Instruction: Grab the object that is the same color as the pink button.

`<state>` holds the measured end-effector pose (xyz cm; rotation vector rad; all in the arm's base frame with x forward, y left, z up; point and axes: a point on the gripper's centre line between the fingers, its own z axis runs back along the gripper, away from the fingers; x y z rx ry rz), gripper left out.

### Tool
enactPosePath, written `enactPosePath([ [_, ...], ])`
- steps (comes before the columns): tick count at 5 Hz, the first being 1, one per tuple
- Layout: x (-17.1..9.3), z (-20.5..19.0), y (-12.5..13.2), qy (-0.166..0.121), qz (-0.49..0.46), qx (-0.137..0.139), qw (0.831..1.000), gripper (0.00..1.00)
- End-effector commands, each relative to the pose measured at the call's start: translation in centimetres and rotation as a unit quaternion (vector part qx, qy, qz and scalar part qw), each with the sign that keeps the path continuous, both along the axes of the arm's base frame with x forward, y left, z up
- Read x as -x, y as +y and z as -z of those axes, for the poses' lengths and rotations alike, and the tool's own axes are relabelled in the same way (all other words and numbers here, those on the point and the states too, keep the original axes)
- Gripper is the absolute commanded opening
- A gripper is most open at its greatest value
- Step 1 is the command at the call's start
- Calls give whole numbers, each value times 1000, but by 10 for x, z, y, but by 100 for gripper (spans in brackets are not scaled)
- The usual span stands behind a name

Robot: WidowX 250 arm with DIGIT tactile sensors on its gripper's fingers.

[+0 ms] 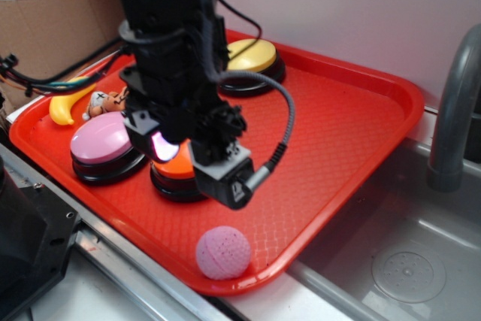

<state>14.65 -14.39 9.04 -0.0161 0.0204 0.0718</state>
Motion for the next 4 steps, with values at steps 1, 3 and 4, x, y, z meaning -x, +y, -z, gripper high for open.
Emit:
enactPosePath([
  [1,-2,25,-8,13,5,-4,1000,100],
  [3,1,51,-18,33,37,24,998,100],
  [4,3,58,-21,37,46,37,998,100],
])
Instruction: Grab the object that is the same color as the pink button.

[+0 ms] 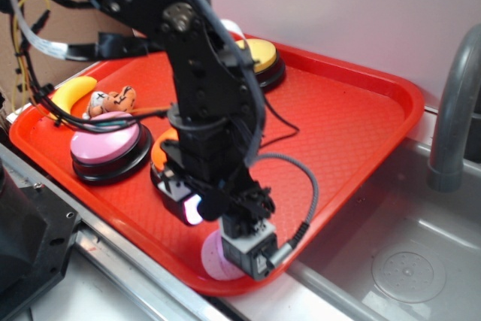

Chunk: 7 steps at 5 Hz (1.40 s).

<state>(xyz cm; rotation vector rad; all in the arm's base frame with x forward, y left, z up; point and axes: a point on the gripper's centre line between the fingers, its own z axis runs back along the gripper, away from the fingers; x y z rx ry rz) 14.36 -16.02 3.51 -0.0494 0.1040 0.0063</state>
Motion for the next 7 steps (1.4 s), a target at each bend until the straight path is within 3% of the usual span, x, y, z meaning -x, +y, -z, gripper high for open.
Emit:
enactPosePath([
  [1,1,4,-4,-2,-1,14,1000,84],
  [2,1,2,-1,-5,-8,17,1000,0],
  [3,1,-7,3,-12,-17,15,1000,0],
  [5,-12,-51,25,-66,-60,-15,996,0],
  [6,-18,-77,46,-79,-83,-22,993,0],
  [7,-24,-106,74,-95,-107,-13,990,0],
])
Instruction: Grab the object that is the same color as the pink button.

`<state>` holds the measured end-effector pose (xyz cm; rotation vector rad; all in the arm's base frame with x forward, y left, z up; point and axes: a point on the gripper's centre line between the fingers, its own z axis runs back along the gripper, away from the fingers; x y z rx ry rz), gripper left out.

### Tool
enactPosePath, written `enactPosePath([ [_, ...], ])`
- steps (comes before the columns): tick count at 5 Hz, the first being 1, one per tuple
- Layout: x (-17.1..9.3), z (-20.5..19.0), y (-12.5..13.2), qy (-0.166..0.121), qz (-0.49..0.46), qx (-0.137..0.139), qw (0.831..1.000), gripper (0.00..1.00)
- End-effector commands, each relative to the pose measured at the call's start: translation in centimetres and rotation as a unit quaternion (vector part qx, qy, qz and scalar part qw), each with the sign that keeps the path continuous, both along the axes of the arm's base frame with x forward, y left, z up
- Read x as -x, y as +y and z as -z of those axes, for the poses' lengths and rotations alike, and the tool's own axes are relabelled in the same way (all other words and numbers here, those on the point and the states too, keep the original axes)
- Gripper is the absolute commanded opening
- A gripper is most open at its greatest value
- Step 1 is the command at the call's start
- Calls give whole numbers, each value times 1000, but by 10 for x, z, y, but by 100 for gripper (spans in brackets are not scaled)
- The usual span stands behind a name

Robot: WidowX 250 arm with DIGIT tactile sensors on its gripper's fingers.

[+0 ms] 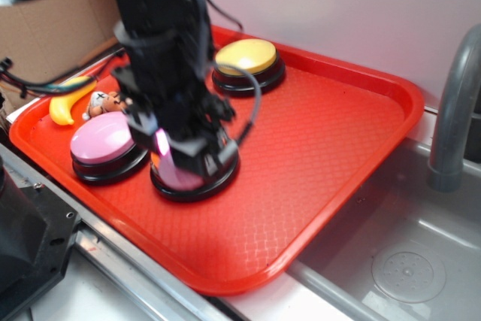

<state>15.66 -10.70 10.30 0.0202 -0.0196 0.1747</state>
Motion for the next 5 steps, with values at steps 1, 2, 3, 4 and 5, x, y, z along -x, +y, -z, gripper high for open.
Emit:
enactPosePath([
  [1,-17,-60,43,-42,-20,11,999,0],
  [2,-20,-85,75,-56,-28,18,998,0],
  [3,-26,-98,95,-55,-26,11,998,0],
  [4,-29,-100,102,-66,-55,-1,996,0],
  [5,-30,-94,103,-50,-74,-12,996,0],
])
